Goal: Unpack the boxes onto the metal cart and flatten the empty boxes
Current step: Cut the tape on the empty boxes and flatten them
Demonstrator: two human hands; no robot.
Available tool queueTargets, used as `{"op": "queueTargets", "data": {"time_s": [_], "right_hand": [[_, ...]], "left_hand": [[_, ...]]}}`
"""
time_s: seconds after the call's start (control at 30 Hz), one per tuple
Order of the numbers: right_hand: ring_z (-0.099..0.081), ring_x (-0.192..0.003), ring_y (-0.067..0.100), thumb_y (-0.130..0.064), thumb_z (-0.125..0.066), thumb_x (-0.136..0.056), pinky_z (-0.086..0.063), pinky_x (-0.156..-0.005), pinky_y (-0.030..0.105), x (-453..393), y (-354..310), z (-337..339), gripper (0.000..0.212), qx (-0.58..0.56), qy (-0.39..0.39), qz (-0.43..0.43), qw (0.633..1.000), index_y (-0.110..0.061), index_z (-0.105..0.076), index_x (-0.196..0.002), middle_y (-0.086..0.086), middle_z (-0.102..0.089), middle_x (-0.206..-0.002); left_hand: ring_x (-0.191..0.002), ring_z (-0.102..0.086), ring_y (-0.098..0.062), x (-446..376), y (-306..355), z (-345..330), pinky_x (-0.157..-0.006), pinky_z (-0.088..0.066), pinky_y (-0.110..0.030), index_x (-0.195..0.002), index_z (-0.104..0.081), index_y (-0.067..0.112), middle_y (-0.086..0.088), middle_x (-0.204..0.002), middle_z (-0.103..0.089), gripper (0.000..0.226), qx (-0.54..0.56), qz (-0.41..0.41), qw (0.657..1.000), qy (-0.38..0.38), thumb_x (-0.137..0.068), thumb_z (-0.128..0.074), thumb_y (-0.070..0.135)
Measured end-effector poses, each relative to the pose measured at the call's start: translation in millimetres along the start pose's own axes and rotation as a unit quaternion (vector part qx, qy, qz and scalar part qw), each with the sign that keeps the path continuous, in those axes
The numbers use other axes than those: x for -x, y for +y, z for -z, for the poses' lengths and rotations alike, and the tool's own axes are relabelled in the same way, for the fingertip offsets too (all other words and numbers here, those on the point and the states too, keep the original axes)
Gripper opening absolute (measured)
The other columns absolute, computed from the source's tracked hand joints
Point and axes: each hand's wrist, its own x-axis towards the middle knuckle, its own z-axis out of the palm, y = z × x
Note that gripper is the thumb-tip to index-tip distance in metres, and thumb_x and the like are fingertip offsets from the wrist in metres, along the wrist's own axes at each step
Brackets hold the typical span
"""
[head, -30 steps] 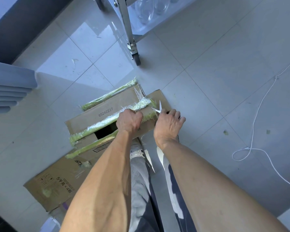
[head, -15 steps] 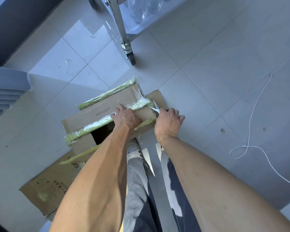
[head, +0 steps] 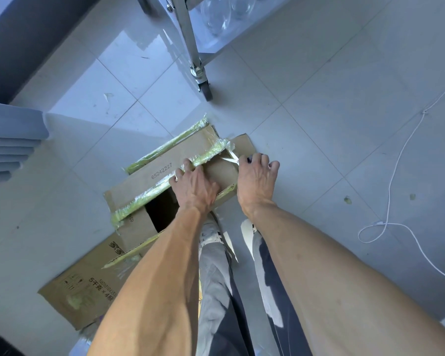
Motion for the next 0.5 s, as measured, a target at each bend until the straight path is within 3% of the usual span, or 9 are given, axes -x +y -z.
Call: {"op": "queueTargets", "data": {"time_s": [0.1,0.27,0.4,0.5], "right_hand": [[-0.048,-0.103,0.028,0.003,-0.042,-0.088,-0.034,-0.089,0.041,-12,-12,9,0.041,0.002,-0.004,0.001,1.000,-0.016,-0.057,-0.120,0.009,-0.057,-0.109],[-0.048,-0.100,0.028,0.000,-0.046,-0.089,-0.033,-0.086,0.041,-15,-19,8,0.032,-0.050,0.003,-0.098,0.994,-0.018,-0.060,-0.112,0.010,-0.058,-0.108],[-0.051,-0.097,0.025,0.000,-0.046,-0.090,-0.033,-0.086,0.040,-19,-17,7,0.033,-0.037,0.011,-0.019,0.999,-0.020,-0.062,-0.111,0.005,-0.061,-0.101],[-0.061,-0.088,0.024,0.004,-0.042,-0.092,-0.035,-0.083,0.036,-24,-19,14,0.034,-0.062,-0.017,-0.021,0.998,-0.019,-0.066,-0.101,0.004,-0.066,-0.089]], "left_hand": [[-0.094,-0.055,-0.031,-1,-7,1,-0.091,-0.042,-0.048,-0.090,-0.063,0.017,-0.009,-0.125,-0.052,0.031,0.009,-0.007,0.999,0.044,-0.082,-0.040,0.036],[-0.096,-0.055,-0.030,-1,-11,2,-0.089,-0.043,-0.046,-0.093,-0.066,0.016,-0.007,-0.124,-0.052,0.038,0.014,0.011,0.999,0.049,-0.085,-0.036,0.039],[-0.097,-0.054,-0.031,0,-10,0,-0.088,-0.043,-0.046,-0.088,-0.065,0.017,-0.007,-0.123,-0.053,0.041,0.014,0.014,0.999,0.043,-0.081,-0.033,0.042],[-0.099,-0.053,-0.031,1,-10,0,-0.091,-0.042,-0.046,-0.089,-0.066,0.017,-0.008,-0.125,-0.053,0.040,0.015,0.014,0.999,0.045,-0.081,-0.035,0.041]]}}
